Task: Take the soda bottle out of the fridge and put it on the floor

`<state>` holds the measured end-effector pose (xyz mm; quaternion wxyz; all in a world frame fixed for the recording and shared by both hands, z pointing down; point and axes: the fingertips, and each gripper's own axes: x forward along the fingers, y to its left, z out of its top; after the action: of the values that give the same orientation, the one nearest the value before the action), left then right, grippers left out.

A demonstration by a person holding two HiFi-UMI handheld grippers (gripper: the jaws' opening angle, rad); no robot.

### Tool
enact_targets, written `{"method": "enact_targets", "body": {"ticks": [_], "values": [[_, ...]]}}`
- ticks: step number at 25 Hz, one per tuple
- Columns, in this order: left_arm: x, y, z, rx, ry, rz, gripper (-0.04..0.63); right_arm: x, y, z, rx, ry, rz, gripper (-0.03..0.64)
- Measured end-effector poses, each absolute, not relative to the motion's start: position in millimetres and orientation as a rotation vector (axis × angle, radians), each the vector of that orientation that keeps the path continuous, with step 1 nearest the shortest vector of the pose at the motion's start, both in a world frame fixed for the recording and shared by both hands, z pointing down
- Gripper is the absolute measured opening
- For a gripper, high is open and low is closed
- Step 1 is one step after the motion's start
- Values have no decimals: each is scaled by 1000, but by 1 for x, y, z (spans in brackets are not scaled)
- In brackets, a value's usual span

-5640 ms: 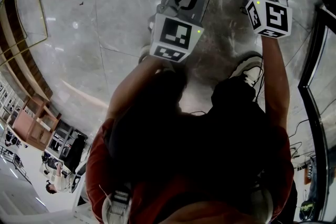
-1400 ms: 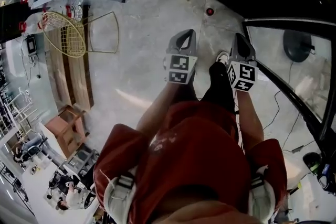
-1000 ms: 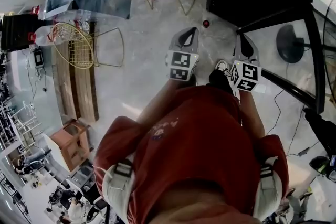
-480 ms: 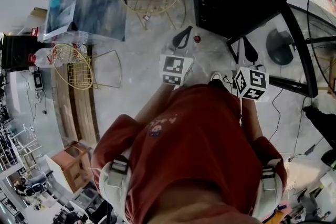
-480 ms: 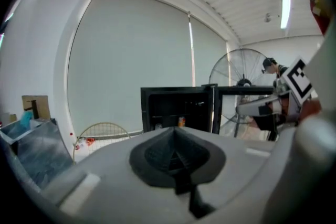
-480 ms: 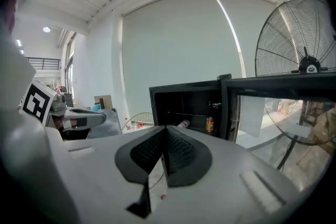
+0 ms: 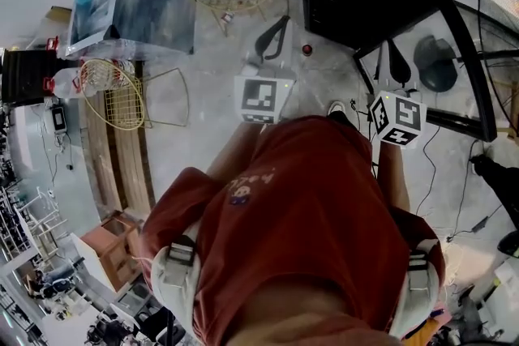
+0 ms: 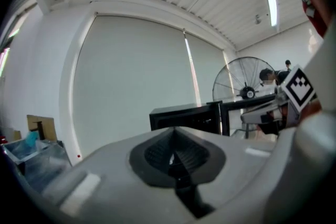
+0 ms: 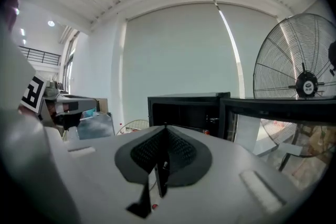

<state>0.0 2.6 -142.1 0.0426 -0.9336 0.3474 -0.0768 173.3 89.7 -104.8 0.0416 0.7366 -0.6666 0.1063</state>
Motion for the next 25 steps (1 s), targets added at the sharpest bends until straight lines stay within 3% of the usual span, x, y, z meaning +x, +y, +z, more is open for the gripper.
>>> {"method": "enact_targets", "body": {"ticks": [5,25], "values": [[-4,5,-143,-2851,1058,-106,0,172,100,-111,2333,-2037,165,2],[-10,11,-99,-2867,1072,-323,0,173,107,-86,2295,-2000,241,2]]}}
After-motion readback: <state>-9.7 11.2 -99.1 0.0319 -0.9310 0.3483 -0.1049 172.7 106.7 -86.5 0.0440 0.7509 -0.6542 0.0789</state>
